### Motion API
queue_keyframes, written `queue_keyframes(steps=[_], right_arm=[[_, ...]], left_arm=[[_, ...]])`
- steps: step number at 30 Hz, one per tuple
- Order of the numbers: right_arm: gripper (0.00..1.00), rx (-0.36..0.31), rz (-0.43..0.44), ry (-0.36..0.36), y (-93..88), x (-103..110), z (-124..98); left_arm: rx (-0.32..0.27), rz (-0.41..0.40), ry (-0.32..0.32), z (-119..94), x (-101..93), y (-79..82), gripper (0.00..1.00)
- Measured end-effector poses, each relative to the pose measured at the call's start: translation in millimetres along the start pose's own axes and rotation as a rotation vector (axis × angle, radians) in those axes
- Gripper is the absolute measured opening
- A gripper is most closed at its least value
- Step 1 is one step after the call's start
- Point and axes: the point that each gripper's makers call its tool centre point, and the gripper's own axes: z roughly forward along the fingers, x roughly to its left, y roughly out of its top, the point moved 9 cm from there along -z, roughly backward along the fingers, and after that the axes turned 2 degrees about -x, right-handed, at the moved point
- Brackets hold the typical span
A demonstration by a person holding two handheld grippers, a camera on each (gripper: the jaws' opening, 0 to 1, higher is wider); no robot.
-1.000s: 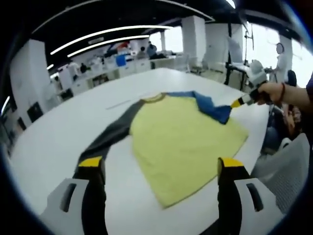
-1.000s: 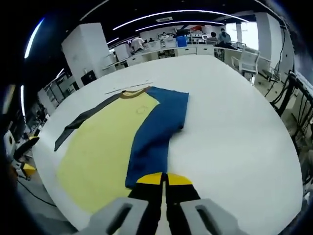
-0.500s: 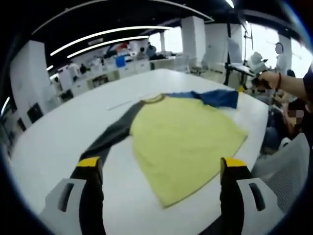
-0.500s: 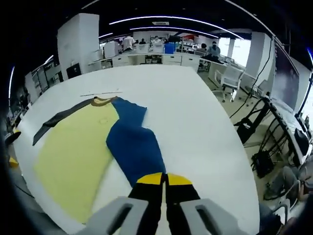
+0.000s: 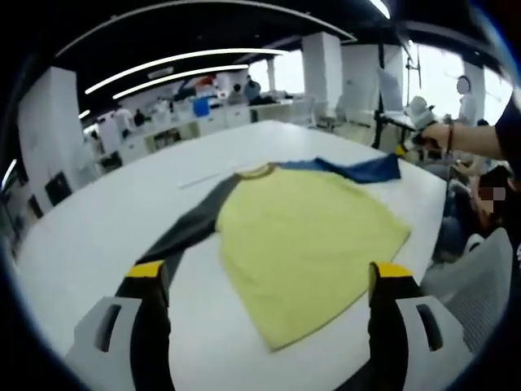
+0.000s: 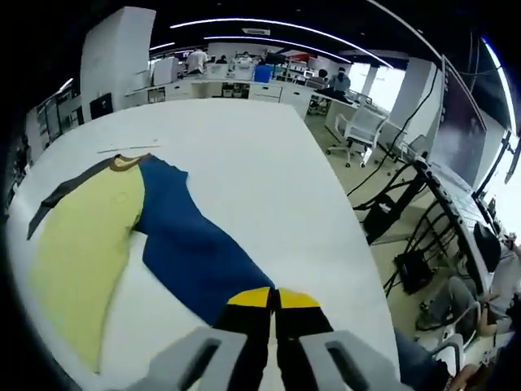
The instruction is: Fold the garment on the visible template until the final outline fits inside the template.
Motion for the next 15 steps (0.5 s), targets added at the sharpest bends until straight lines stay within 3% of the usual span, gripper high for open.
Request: queue_keyframes(steps=[15], right_arm=[[0.0, 0.02, -0.106, -0.044, 11.0, -39.2, 31.8]], left_arm=[[0.02, 0.01, 0.025, 1.7, -1.7, 1.4, 0.99]])
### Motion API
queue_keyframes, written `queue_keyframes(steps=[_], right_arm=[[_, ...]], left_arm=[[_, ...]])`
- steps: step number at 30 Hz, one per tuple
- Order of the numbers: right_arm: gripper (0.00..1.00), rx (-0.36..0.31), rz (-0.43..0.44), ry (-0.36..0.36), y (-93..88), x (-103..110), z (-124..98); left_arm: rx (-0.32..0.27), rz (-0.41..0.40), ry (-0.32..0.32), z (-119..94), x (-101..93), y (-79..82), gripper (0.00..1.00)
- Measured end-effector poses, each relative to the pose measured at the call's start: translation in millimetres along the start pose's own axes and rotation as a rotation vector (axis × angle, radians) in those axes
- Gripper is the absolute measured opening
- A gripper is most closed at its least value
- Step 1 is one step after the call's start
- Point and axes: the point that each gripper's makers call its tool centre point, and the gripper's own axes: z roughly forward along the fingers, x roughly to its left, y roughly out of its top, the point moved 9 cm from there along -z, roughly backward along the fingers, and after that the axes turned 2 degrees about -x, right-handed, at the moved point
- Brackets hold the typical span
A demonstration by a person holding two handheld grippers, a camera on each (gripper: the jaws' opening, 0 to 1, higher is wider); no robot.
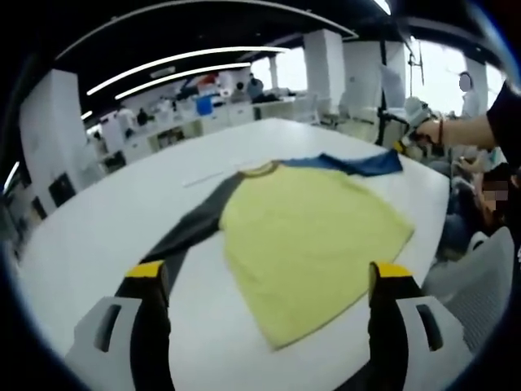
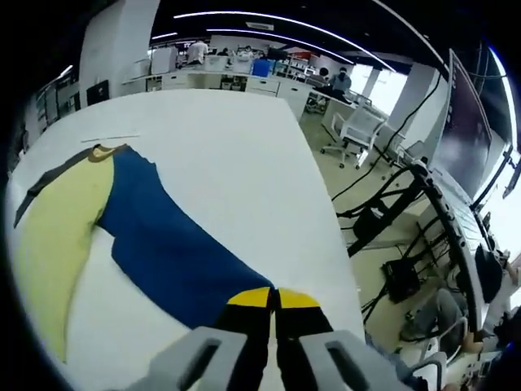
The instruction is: Fold the garment on the visible template until the final outline fits inside the template.
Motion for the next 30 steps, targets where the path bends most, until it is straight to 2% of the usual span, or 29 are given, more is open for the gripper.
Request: queue_keyframes(steps=[3, 4, 6, 14, 18, 24, 30], right_arm=[[0.0, -0.007, 0.015, 0.014, 0.4, -10.5, 7.3], [0.0, -0.016, 0.066, 0.031, 0.1, -13.5, 10.9], [0.0, -0.014, 0.096, 0.039, -1.8, -19.1, 15.4], [0.0, 0.024, 0.072, 0.027, -6.2, -31.7, 28.6], [0.0, 0.018, 0.037, 0.016, 0.9, -51.5, 52.8], [0.0, 0.043, 0.055, -0.014, 5.8, -67.2, 77.7], [0.0, 0.054, 0.095, -0.021, 10.0, -68.2, 88.5]], left_arm=[[-0.005, 0.005, 0.004, 0.3, -1.6, 2.6, 0.99], [-0.007, 0.007, 0.007, 0.8, -2.2, 3.5, 0.99], [-0.006, 0.018, 0.007, 1.7, -3.1, 4.4, 0.99], [-0.007, 0.0, -0.003, 3.4, -6.0, 8.4, 0.99], [0.0, 0.003, -0.005, 3.0, -4.7, 9.5, 0.99], [0.001, -0.03, -0.018, 2.2, -2.1, 8.4, 0.99], [0.023, -0.02, -0.033, 2.9, -2.1, 4.2, 0.99]])
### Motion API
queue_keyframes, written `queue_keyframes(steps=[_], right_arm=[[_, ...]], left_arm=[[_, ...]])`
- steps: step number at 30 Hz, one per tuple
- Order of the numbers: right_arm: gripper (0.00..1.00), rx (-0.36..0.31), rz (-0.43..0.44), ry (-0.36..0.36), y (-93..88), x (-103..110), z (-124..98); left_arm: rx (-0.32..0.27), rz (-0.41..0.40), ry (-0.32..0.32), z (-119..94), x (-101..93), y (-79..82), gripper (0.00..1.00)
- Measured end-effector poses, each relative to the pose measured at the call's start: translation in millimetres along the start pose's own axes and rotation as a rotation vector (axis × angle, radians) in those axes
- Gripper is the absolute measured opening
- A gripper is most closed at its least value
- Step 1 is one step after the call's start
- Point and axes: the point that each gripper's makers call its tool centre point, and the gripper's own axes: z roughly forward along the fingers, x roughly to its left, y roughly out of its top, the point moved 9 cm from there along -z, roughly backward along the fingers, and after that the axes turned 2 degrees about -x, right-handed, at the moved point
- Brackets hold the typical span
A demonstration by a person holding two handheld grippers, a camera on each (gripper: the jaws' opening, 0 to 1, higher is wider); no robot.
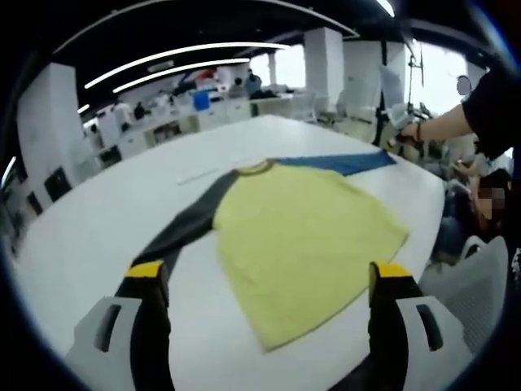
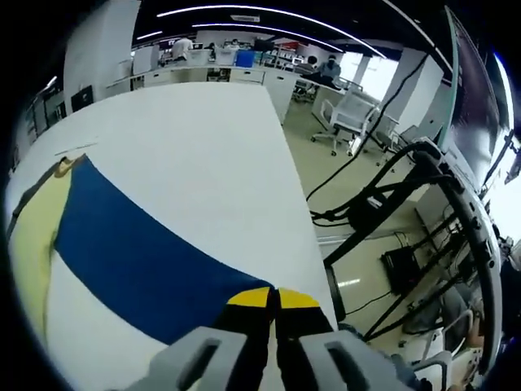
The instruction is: Fold the garment on the visible template until the final outline fits inside the template.
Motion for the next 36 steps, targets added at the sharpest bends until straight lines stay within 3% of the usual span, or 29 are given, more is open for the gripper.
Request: queue_keyframes(steps=[3, 6, 9, 16, 23, 36], right_arm=[[0.0, 0.017, 0.029, -0.005, -3.1, -2.3, -0.2], [0.0, 0.006, 0.12, -0.017, -4.0, -5.4, -2.9], [0.07, 0.001, 0.127, -0.021, -4.6, -9.4, -9.3], [0.19, -0.006, 0.232, 0.064, -9.2, -5.7, -24.0], [0.26, 0.044, 0.247, 0.143, -22.2, 5.7, -32.2], [0.25, 0.129, 0.284, 0.133, -48.0, 14.1, -31.7]], left_arm=[[0.004, -0.009, 0.003, -0.3, 2.2, -1.2, 0.99], [0.005, -0.015, 0.004, -1.1, 3.2, -0.9, 0.99], [-0.01, -0.036, -0.003, -2.2, 3.7, 1.0, 0.99], [-0.042, -0.057, -0.006, -2.3, 3.0, 4.6, 0.99], [-0.051, -0.049, -0.029, -3.0, 0.4, 7.0, 0.99], [-0.05, -0.056, -0.024, -6.6, 1.5, 5.8, 0.99]])
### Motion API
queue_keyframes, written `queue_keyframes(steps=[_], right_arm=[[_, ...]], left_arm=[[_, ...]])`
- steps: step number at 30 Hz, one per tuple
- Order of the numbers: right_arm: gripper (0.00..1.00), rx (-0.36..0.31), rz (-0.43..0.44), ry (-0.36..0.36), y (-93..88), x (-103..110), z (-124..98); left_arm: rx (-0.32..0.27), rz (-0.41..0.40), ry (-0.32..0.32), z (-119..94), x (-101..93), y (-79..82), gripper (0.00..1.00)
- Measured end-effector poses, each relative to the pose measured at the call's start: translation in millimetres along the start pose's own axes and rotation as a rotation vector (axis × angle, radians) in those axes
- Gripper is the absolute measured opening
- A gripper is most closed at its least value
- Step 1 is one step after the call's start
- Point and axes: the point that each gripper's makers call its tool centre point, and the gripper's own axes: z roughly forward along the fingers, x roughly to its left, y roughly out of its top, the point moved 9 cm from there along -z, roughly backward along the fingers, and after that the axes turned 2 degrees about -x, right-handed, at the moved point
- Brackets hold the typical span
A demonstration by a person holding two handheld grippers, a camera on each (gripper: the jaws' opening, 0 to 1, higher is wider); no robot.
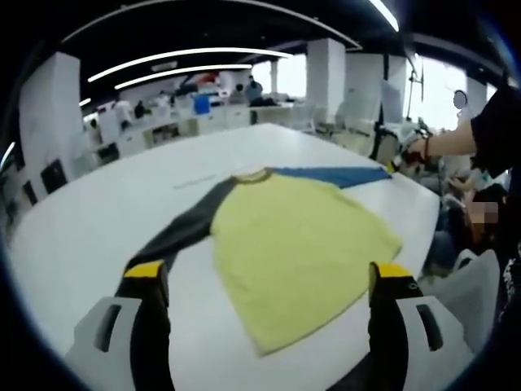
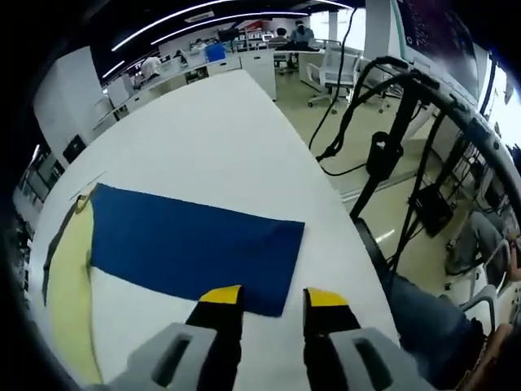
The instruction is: Fold the garment on the visible template until the final outline fits inside the template.
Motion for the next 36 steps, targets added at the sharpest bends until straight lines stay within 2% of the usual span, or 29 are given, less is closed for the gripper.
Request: queue_keyframes(steps=[4, 14, 18, 21, 25, 31, 36], right_arm=[[0.22, 0.013, 0.025, -0.011, -4.2, -0.2, 0.0], [0.13, 0.027, 0.021, -0.034, -4.8, 0.5, 0.7], [0.03, 0.032, 0.029, -0.006, -4.6, 7.3, 2.2], [0.02, 0.036, 0.024, -0.015, -2.6, 5.7, 4.5], [0.0, 0.04, 0.063, 0.012, -2.8, 6.6, 3.6], [0.0, 0.037, 0.073, 0.023, -0.3, 5.4, 2.1], [0.0, 0.016, 0.084, 0.034, 3.9, 5.5, -4.7]], left_arm=[[0.003, -0.003, 0.004, -0.6, 0.3, -0.3, 0.99], [0.015, 0.0, 0.008, -0.2, -0.3, -0.3, 0.99], [0.017, -0.006, 0.015, -0.5, 1.2, 0.0, 0.96], [0.01, -0.003, 0.025, -1.4, 2.9, 2.1, 0.97], [-0.009, -0.006, 0.021, -2.4, 3.5, 5.2, 0.97], [-0.013, -0.002, 0.023, -3.0, 5.3, 7.3, 0.98], [-0.014, -0.019, 0.021, -3.2, 6.0, 5.8, 0.98]])
